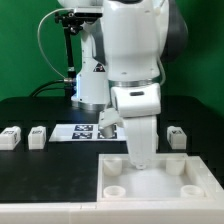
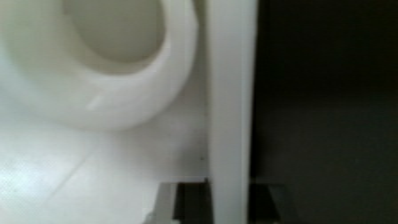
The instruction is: Assemble one leg
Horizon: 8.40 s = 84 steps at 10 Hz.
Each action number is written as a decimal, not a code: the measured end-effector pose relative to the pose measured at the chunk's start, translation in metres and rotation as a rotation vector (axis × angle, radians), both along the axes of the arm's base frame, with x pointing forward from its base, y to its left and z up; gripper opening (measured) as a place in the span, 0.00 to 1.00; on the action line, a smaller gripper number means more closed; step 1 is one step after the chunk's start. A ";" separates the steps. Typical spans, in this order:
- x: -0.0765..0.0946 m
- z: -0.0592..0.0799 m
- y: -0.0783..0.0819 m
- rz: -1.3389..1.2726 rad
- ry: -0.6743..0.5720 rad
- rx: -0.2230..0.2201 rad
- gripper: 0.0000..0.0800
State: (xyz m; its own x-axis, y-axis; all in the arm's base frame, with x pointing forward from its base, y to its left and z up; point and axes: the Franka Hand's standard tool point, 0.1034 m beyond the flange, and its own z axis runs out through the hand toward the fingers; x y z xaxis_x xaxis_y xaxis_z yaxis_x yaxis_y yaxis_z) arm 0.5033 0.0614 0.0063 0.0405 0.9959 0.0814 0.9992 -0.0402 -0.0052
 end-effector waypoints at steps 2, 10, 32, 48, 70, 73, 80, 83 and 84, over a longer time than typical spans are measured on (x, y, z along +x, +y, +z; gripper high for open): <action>0.000 0.000 0.001 0.002 -0.015 0.001 0.07; 0.000 -0.001 -0.001 -0.002 -0.014 0.001 0.80; -0.070 0.052 0.102 -1.520 0.422 -0.280 0.81; -0.115 0.009 0.107 -1.455 0.835 -0.719 0.36; 0.058 0.147 0.044 -1.399 -0.097 0.178 0.36; 0.120 0.163 0.056 -1.383 -0.298 0.430 0.36; 0.127 0.143 0.051 -1.398 -0.270 0.397 0.36; 0.129 0.112 0.050 -1.403 -0.272 0.403 0.36; 0.128 0.103 0.050 -1.406 -0.270 0.402 0.36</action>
Offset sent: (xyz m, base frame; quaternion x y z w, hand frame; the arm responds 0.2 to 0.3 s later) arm 0.0000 0.0000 0.0000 0.0000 0.0000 0.0000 1.0000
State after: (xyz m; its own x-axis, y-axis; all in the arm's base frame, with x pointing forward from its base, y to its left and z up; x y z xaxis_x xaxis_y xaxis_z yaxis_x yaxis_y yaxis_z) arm 0.6311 0.1112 0.1097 0.8657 0.0647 0.4964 0.1170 -0.9903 -0.0750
